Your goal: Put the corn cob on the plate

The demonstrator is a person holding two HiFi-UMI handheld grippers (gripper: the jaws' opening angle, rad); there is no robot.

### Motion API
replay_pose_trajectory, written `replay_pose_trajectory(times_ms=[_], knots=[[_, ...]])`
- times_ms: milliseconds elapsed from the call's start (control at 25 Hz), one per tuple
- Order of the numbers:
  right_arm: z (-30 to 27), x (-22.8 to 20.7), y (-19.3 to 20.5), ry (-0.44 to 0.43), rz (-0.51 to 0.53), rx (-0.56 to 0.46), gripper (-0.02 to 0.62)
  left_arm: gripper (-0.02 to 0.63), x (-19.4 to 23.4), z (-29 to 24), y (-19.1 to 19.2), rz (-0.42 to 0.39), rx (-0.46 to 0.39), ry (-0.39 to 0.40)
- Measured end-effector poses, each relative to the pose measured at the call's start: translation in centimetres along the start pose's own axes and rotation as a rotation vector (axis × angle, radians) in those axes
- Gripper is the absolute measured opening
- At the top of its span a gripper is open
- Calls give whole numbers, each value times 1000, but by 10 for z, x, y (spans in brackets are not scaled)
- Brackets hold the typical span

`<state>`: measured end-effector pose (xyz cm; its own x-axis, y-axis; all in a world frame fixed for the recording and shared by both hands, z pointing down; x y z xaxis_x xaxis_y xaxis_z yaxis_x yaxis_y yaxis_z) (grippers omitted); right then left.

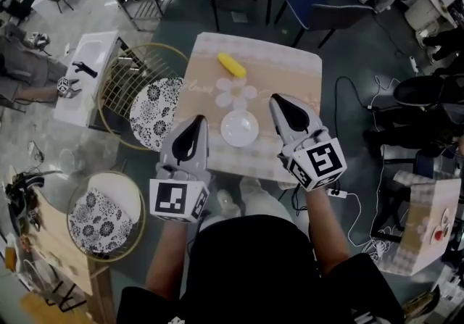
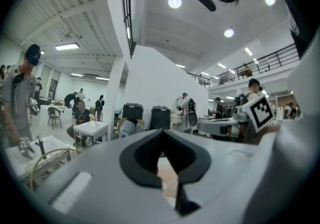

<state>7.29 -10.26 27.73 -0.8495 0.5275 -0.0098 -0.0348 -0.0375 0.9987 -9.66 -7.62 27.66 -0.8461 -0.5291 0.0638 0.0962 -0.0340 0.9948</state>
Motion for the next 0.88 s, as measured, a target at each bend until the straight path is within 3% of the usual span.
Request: replay_pose_trajectory(times_ms=[440,880], knots=[[-54,-60,54,-49,-39,83,2,8,23,-66,32,9,62,-52],[-119,-86,132,-139,-20,229,2,8,58,-83,64,31,141,-162]])
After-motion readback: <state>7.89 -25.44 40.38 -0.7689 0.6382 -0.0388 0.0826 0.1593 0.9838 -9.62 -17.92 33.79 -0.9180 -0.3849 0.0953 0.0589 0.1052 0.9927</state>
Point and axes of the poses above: the fingertips, and each gripper's own axes: z backward along the fingers, x to its left, y out of its underside, the point moved 2 cm from there along z, backward along the fingers, and after that the axes turned 9 degrees about -x, right-handed, at the moved point
